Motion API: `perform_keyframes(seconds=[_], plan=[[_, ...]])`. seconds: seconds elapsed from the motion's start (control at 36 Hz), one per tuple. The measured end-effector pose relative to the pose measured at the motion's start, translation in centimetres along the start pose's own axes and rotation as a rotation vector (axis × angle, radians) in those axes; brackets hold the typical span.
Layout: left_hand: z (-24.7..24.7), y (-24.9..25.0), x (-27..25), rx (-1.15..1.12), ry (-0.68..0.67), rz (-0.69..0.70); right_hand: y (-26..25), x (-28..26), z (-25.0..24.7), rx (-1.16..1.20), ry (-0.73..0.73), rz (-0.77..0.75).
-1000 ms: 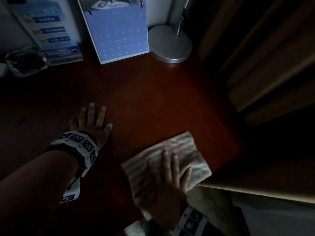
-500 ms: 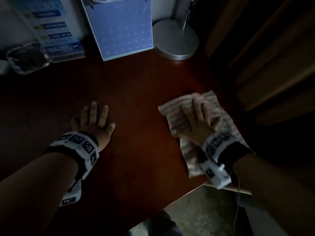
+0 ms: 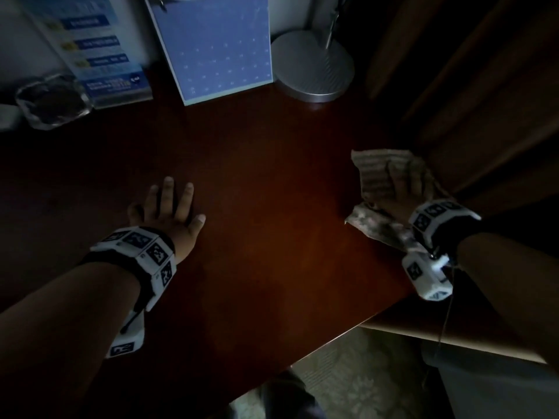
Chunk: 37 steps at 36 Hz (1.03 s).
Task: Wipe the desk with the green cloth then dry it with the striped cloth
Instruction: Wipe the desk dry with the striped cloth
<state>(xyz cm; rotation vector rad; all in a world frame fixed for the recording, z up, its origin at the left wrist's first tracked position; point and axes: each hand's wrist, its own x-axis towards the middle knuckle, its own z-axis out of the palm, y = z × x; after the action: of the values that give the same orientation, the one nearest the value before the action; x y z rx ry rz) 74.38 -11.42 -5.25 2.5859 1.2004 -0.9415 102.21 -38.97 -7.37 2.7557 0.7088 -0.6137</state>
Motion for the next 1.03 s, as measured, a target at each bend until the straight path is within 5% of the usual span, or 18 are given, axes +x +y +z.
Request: perform_keyframes(seconds=[0.19,0.36,0.53,1.03], plan=[[0.4,-0.2,0.5,-0.034,0.015,0.036,0.9,-6.1,2.8,-0.044,0.038,-0.038],[-0.4,-1.1,-0.3,-0.07,0.005,0.093,-0.9,-10.6,3.2,0.045,0.146,0.083],[0.5,-4.0,-3.5,-0.037,0.048,0.187,-2.5,-12.1,5.1,0.331,0.092,0.312],[6.4,-12.0,-7.8,0.02,-0.072,0.085,-22.4,-24.3,10.1,0.207,-0.026,-0.117]])
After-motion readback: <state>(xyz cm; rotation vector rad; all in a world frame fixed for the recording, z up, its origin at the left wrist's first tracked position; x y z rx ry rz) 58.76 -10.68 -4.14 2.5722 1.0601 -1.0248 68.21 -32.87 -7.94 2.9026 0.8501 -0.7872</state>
